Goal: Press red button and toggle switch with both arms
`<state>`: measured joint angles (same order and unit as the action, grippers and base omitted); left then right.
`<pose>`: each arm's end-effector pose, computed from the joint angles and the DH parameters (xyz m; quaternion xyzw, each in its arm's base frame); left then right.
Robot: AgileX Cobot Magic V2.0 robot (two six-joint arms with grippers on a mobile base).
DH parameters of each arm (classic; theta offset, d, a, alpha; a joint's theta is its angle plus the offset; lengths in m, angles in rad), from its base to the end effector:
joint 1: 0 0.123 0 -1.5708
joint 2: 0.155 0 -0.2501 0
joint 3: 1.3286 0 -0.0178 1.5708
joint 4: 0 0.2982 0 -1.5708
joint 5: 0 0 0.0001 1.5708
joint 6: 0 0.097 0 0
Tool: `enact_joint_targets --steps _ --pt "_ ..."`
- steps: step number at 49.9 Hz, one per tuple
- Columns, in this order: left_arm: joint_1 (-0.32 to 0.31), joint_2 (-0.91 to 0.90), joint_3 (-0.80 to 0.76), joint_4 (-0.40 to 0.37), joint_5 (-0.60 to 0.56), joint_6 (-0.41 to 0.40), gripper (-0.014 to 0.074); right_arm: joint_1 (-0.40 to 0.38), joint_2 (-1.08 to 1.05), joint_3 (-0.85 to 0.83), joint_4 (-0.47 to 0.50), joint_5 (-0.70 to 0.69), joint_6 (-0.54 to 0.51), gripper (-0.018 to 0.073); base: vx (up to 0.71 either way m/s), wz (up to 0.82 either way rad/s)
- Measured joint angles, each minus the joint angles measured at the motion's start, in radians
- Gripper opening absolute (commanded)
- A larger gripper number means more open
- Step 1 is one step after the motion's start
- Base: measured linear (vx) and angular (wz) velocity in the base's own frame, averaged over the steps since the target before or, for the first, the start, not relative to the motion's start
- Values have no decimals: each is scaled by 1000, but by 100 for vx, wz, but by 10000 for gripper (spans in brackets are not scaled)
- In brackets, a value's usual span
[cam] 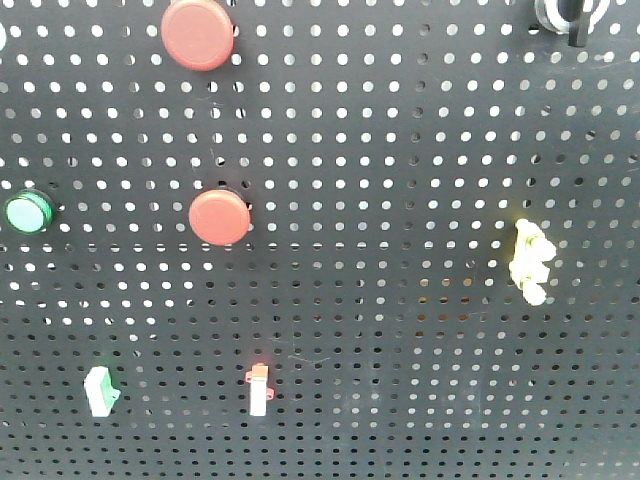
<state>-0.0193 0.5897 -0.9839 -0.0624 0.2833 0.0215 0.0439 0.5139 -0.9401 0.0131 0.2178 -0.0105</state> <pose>0.1672 -0.0049 0.4654 0.0007 0.6335 -0.0278 0.7732 0.1475 0.0068 0.4682 -0.0135 0.5951 0.0194 0.8033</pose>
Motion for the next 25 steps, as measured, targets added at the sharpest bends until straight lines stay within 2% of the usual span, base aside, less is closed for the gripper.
enact_joint_targets --steps 4,9,15,18,21,25 --pt "-12 32 -14 -69 33 67 2 0 0 -1 0 11 0 -3 0 0" --pt "-59 92 -43 -227 69 227 2 0 0 -1 0 42 -3 -3 0 0" --pt "-140 182 -102 -482 105 493 2 0 8 -1 0 56 -22 -3 0 0" --pt "-201 249 -154 -658 131 685 2 0 15 -1 0 64 -27 -3 0 0" --pt "-250 303 -198 -783 156 818 2 0 20 -1 0 64 -29 -3 0 0" --pt "-308 377 -257 -903 188 943 2 0 26 -1 0 68 -30 -3 0 0"
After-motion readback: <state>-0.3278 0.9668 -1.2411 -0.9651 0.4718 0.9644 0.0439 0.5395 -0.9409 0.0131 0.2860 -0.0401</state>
